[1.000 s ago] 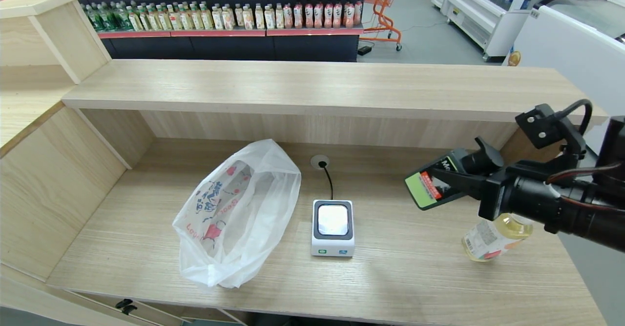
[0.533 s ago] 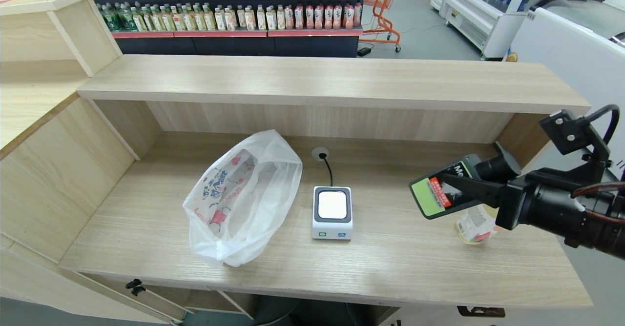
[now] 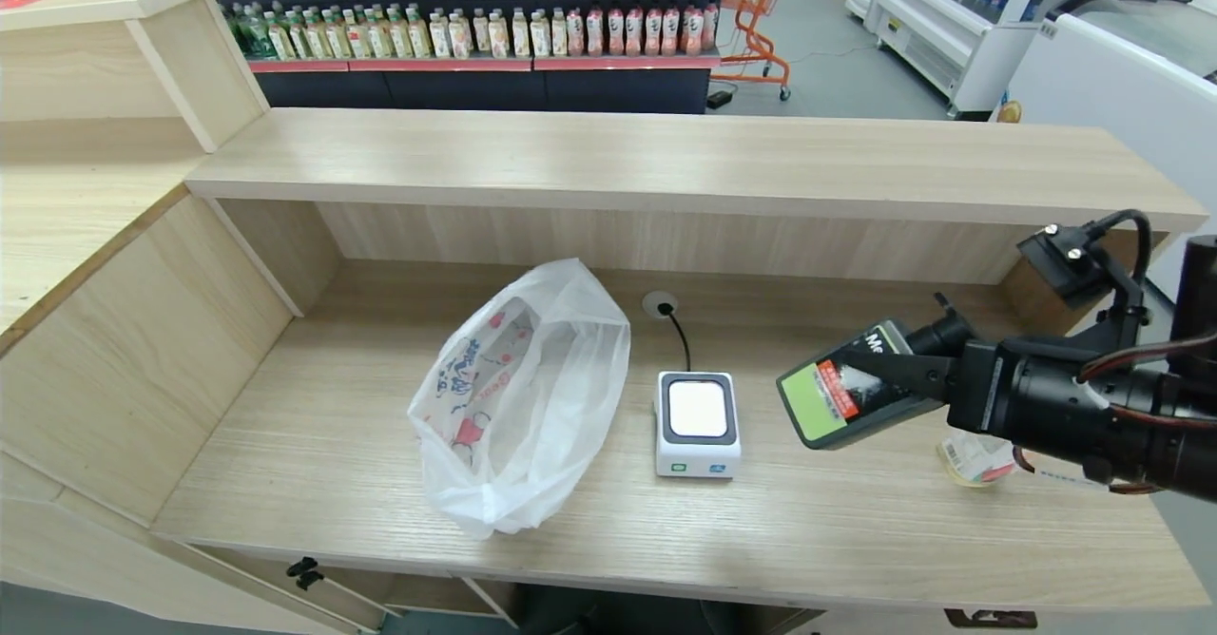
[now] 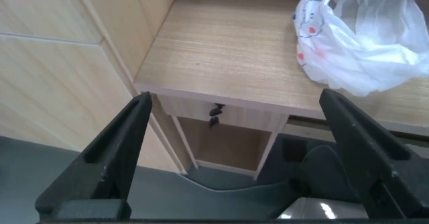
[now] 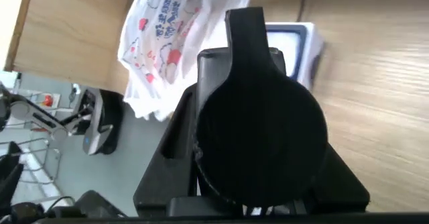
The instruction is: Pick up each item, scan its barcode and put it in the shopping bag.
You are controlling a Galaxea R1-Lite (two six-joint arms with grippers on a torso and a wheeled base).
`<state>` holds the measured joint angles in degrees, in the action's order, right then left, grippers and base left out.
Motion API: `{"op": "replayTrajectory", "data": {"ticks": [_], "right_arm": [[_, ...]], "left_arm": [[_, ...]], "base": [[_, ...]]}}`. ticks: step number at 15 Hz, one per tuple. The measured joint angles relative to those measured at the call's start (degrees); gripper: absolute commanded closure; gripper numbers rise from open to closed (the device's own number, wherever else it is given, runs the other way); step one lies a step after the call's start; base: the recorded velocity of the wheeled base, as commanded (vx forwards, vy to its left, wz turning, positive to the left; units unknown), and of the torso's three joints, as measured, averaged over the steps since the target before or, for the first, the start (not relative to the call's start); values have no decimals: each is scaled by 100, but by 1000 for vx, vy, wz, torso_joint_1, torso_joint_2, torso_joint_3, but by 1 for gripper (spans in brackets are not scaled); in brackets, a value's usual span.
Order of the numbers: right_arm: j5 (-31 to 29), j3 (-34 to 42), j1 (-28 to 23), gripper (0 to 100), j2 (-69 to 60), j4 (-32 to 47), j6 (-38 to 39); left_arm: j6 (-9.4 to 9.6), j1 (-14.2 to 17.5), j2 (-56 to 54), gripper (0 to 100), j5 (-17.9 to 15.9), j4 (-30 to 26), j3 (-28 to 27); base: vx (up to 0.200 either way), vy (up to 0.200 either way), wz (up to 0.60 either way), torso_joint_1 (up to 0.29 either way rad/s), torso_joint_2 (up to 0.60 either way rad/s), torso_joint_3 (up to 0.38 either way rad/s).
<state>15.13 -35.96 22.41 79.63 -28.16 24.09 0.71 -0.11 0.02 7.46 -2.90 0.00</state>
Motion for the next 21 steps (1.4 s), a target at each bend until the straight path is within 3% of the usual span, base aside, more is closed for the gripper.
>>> {"op": "replayTrajectory", "data": {"ticks": [6, 9, 14, 21], "right_arm": [[-13, -425, 113, 100, 645, 49, 60], [-33, -783, 121, 100, 1073, 52, -217], [-49, -1106, 123, 100, 1790, -2, -1529], [-30, -1447, 383, 100, 3078, -1232, -2477]], "left_arm": [[7, 1, 0, 0, -2, 0, 0], [7, 4, 0, 0, -2, 1, 0], [9, 4, 0, 0, -2, 1, 0], [9, 1, 0, 0, -2, 0, 0]], "base": [[0, 200, 0, 2, 2, 3], [0, 0, 0, 0, 0, 0], [0, 0, 0, 0, 0, 0], [0, 0, 0, 0, 0, 0]]}}
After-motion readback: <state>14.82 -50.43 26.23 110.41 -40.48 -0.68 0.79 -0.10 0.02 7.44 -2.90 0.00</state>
